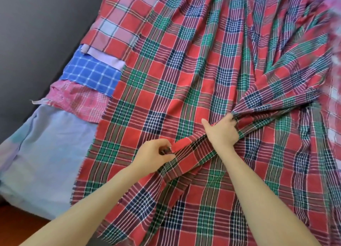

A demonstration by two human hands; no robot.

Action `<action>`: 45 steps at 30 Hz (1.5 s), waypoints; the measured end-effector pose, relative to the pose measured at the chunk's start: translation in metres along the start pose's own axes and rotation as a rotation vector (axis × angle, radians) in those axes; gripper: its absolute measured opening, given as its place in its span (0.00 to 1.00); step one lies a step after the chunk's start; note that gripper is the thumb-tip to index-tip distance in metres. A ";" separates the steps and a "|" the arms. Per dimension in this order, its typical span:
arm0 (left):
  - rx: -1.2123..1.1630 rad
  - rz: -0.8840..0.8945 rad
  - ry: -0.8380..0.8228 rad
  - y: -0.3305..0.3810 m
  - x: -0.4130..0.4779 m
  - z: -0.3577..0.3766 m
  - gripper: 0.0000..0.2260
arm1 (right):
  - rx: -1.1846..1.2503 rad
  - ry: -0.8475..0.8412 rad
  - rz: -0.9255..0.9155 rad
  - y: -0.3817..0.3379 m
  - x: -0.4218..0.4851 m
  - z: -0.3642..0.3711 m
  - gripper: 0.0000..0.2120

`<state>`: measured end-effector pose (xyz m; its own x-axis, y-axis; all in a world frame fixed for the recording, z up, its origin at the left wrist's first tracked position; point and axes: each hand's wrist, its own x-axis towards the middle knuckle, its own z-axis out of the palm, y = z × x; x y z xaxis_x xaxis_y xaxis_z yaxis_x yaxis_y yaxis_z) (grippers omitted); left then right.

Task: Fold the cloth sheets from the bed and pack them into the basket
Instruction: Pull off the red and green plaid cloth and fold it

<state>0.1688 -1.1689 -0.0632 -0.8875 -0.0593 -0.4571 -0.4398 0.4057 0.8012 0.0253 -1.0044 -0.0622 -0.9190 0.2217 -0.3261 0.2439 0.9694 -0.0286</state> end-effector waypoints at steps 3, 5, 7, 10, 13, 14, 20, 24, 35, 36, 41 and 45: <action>0.054 0.069 -0.034 0.003 0.001 -0.001 0.06 | -0.520 0.093 -0.210 -0.007 0.023 -0.004 0.37; 0.098 0.104 -0.041 0.005 0.004 -0.003 0.06 | -0.648 -0.022 -0.144 -0.008 0.036 -0.004 0.37; 0.117 0.126 -0.066 0.006 0.006 -0.004 0.07 | -0.676 -0.160 -0.048 0.000 0.043 -0.003 0.42; 0.147 0.143 -0.125 0.008 0.009 -0.006 0.08 | -0.544 -0.192 0.031 0.019 0.051 -0.001 0.41; 0.161 0.132 -0.140 0.006 0.012 -0.010 0.10 | -0.200 -0.186 0.123 0.032 0.064 -0.008 0.33; 0.152 0.123 -0.137 0.005 0.013 -0.011 0.12 | -0.085 -0.185 0.166 0.037 0.066 -0.013 0.30; 0.081 0.080 -0.118 0.000 0.011 -0.017 0.13 | 0.763 -0.113 0.346 0.064 0.046 -0.035 0.34; 0.035 0.062 -0.110 -0.001 0.007 -0.021 0.13 | 1.139 -0.029 0.502 0.067 0.033 -0.051 0.26; -0.141 -0.026 0.037 -0.021 -0.012 -0.068 0.14 | 1.227 -0.090 0.322 -0.012 0.055 -0.073 0.09; -0.162 -0.041 0.054 -0.025 -0.014 -0.072 0.14 | 1.271 -0.155 0.329 -0.015 0.056 -0.066 0.07; -0.130 -0.091 0.098 -0.042 -0.017 -0.085 0.14 | 1.320 -0.276 0.448 -0.021 0.053 -0.024 0.10; -0.118 -0.099 0.123 -0.050 -0.009 -0.083 0.14 | 1.336 -0.212 0.456 -0.032 0.045 -0.016 0.11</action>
<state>0.1871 -1.2641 -0.0672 -0.8459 -0.2078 -0.4912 -0.5327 0.2825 0.7978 -0.0285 -1.0236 -0.0602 -0.6481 0.3469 -0.6779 0.7139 -0.0332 -0.6995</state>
